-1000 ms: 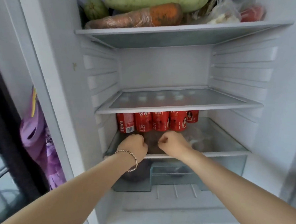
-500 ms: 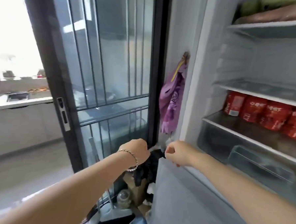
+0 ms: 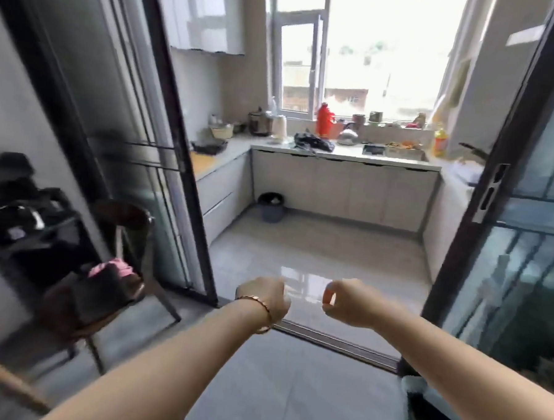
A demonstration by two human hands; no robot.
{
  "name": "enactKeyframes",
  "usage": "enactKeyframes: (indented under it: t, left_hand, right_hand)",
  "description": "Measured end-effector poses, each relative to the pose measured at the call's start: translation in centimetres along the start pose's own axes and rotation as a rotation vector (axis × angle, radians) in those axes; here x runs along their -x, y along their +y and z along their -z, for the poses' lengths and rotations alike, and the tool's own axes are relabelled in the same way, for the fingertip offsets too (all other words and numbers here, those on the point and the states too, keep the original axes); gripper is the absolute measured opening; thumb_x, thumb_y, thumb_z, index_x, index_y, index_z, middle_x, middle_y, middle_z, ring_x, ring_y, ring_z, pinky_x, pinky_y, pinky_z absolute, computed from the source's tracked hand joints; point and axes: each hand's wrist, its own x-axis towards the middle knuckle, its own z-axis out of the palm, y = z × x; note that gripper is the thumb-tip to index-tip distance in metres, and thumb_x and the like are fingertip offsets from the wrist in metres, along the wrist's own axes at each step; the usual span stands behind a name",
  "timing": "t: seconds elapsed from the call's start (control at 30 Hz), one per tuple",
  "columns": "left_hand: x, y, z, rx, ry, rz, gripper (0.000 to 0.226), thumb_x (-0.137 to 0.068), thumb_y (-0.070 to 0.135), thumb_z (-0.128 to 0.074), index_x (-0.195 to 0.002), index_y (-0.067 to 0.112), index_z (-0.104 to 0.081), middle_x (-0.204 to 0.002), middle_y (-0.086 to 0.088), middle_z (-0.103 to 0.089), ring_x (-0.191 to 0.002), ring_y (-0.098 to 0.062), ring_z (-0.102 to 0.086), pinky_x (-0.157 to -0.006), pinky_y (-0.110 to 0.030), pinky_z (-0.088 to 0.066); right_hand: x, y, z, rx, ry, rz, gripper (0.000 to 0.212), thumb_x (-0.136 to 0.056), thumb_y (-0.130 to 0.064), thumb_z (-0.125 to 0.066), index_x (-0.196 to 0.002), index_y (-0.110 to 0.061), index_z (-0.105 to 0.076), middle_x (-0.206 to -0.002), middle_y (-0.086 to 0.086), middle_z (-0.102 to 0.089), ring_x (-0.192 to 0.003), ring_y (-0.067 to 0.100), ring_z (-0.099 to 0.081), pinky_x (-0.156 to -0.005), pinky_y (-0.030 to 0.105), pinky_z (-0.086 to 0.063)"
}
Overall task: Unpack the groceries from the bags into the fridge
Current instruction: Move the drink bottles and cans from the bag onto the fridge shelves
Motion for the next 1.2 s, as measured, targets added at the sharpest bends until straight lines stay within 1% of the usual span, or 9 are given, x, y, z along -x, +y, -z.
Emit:
enactKeyframes:
  t: [0.17, 0.3, 0.4, 0.6, 0.77, 0.9, 1.0, 1.07, 1.2]
  left_hand:
    - [7.8, -20.3, 1.2, 0.076, 0.042, 0.346, 0.031, -0.092, 0.023, -0.04, -0.115, 0.014, -0.058, -0.124, -0.008, -0.06, -0.113, -0.029, -0.056, -0.088, -0.033, -0.045]
    - [16.0, -33.7, 1.8, 0.166, 0.066, 0.604, 0.031, -0.092, 0.026, -0.042, -0.115, 0.016, -0.058, -0.124, -0.008, -0.059, -0.112, -0.029, -0.056, -0.087, -0.033, -0.043]
    - [21.7, -41.9, 2.6, 0.233, 0.087, 0.751, 0.027, -0.092, 0.029, -0.043, -0.107, 0.015, -0.06, -0.116, -0.008, -0.062, -0.106, -0.03, -0.058, -0.085, -0.033, -0.045]
    - [30.0, -56.0, 3.3, 0.315, 0.149, 1.015, 0.023, -0.091, 0.024, -0.043, -0.097, 0.014, -0.063, -0.104, -0.008, -0.065, -0.097, -0.029, -0.061, -0.075, -0.031, -0.046]
    - [32.9, -67.2, 2.6, 0.346, 0.2, 1.179, 0.019, -0.093, 0.026, -0.04, -0.093, 0.018, -0.058, -0.094, -0.006, -0.059, -0.092, -0.029, -0.059, -0.073, -0.029, -0.044]
    - [32.8, -75.3, 2.7, 0.381, 0.217, 1.267, 0.026, -0.094, 0.025, -0.04, -0.108, 0.015, -0.059, -0.107, -0.009, -0.063, -0.098, -0.031, -0.059, -0.081, -0.035, -0.046]
    - [32.9, -80.9, 2.7, 0.387, 0.226, 1.293, 0.03, -0.094, 0.026, -0.042, -0.12, 0.019, -0.053, -0.108, -0.007, -0.063, -0.098, -0.03, -0.06, -0.08, -0.035, -0.047]
    - [33.0, -84.4, 2.3, 0.409, 0.218, 1.294, 0.027, -0.094, 0.026, -0.04, -0.116, 0.018, -0.054, -0.106, -0.007, -0.062, -0.096, -0.029, -0.06, -0.078, -0.034, -0.046]
    - [33.3, -91.2, 0.7, 0.457, 0.19, 1.321, 0.026, -0.096, 0.029, -0.036, -0.103, 0.017, -0.058, -0.101, -0.007, -0.063, -0.093, -0.028, -0.061, -0.079, -0.034, -0.048]
  right_hand:
    - [-4.6, -20.2, -5.5, 0.069, -0.086, 0.305, 0.018, -0.089, -0.024, -0.047, -0.087, -0.025, -0.066, -0.108, 0.005, -0.066, -0.102, 0.026, -0.061, -0.077, 0.024, -0.045]
    - [-6.6, -35.9, -9.5, 0.108, -0.262, 0.504, 0.031, -0.093, -0.023, -0.044, -0.062, -0.027, -0.04, -0.075, -0.003, -0.051, -0.088, 0.023, -0.055, -0.073, 0.025, -0.04]
    - [-7.2, -46.2, -12.2, 0.162, -0.282, 0.636, 0.031, -0.09, -0.019, -0.046, -0.06, -0.026, -0.04, -0.065, -0.007, -0.043, -0.076, 0.019, -0.049, -0.057, 0.021, -0.037]
    - [-8.5, -63.8, -17.6, 0.165, -0.376, 0.873, 0.019, -0.087, -0.022, -0.049, -0.088, -0.014, -0.066, -0.093, 0.005, -0.065, -0.09, 0.024, -0.063, -0.076, 0.033, -0.05]
    - [-11.6, -76.7, -22.6, 0.199, -0.381, 1.061, 0.018, -0.088, -0.022, -0.046, -0.088, -0.02, -0.064, -0.094, 0.001, -0.064, -0.087, 0.022, -0.062, -0.081, 0.035, -0.053]
    - [-14.5, -85.6, -25.8, 0.217, -0.4, 1.135, 0.024, -0.094, -0.021, -0.042, -0.102, -0.012, -0.063, -0.089, 0.0, -0.06, -0.082, 0.017, -0.051, -0.076, 0.03, -0.045]
    - [-16.4, -91.4, -28.3, 0.221, -0.433, 1.17, 0.022, -0.095, -0.022, -0.043, -0.106, -0.015, -0.06, -0.094, -0.004, -0.061, -0.092, 0.018, -0.059, -0.082, 0.028, -0.048]
    - [-17.5, -94.8, -29.8, 0.231, -0.457, 1.167, 0.026, -0.094, -0.024, -0.047, -0.116, -0.019, -0.06, -0.11, -0.002, -0.064, -0.098, 0.02, -0.062, -0.088, 0.033, -0.052]
    - [-19.4, -101.0, -32.9, 0.236, -0.464, 1.145, 0.025, -0.094, -0.019, -0.043, -0.111, -0.017, -0.062, -0.111, 0.002, -0.065, -0.096, 0.022, -0.063, -0.084, 0.033, -0.054]
